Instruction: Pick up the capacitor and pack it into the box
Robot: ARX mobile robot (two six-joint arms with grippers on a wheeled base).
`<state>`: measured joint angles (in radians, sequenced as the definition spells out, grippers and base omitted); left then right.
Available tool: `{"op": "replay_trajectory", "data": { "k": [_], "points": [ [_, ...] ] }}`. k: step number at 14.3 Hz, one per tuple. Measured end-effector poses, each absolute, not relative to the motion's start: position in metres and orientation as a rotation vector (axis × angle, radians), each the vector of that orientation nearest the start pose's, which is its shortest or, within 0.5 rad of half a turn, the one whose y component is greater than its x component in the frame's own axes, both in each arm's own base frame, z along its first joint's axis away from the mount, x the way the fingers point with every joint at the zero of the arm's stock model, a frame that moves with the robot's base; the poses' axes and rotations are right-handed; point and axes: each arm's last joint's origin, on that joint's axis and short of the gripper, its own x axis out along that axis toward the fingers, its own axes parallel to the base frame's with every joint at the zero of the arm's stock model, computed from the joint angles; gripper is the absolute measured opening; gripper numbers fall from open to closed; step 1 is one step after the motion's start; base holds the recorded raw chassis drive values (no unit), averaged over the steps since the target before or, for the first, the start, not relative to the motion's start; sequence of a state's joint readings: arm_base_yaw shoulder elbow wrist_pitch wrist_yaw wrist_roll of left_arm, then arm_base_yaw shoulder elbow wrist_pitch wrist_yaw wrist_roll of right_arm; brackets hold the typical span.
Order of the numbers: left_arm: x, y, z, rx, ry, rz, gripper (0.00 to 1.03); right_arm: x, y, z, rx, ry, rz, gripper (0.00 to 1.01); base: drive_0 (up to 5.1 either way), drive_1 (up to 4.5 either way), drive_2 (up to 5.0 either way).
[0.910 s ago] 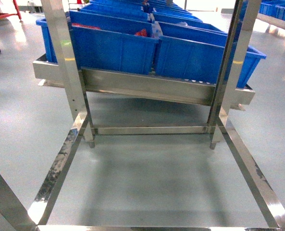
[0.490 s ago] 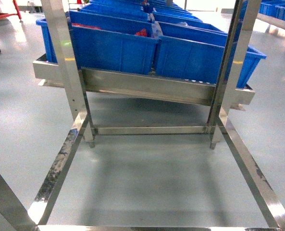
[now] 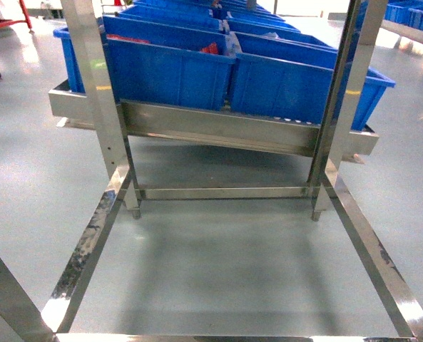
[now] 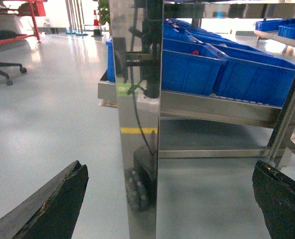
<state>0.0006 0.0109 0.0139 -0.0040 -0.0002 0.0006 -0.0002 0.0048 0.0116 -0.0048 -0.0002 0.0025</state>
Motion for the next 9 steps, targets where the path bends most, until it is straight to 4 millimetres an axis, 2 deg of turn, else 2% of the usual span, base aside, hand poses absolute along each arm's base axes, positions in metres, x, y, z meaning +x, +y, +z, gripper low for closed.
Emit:
{"op": "replay_trajectory", "data": {
  "k": [9],
  "points": [
    [0.0975,0.0001,0.167,0.001,0.001,0.001,0.98,0.0973,0.0,0.1666,0.002,-0.002,0.0,0.98,0.0,0.0,0.0]
  ]
}}
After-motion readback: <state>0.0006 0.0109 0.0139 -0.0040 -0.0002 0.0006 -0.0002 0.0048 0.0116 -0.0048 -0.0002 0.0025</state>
